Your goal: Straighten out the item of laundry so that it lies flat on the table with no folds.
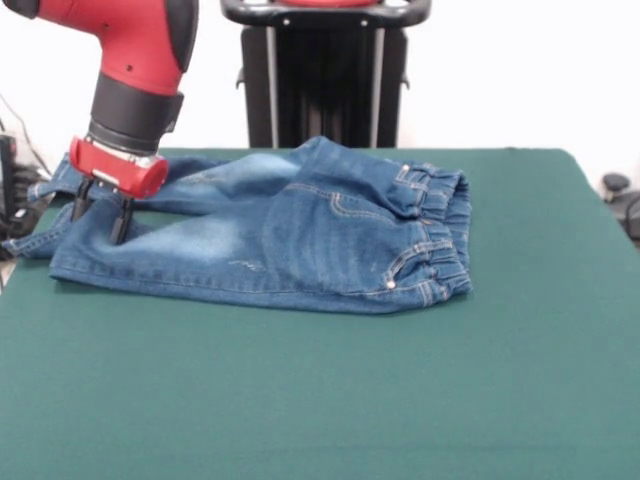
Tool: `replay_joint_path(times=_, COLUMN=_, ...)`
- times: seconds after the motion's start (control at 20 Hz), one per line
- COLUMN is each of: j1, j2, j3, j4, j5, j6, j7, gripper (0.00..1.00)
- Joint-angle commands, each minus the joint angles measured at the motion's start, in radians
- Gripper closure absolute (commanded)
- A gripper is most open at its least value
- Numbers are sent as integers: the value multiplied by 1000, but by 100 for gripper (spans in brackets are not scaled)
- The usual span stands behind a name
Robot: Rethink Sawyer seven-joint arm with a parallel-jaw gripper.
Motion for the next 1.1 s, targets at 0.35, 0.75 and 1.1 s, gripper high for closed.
replay_joint_path(times=0.35, j1=-55, j2=-144, j3=128, j4=132, j5=145, j6=116, j7=-18, gripper=0)
replay_joint_path(times=0.75, j1=-222, j2=-342, j3=328, j4=257, j5=257, j6=306, j7=-248, gripper=0)
replay_joint_path(times=1.1, j1=-220, j2=-339, j3=389, j4=295, j5=285, j6=320, j7=-169, gripper=0)
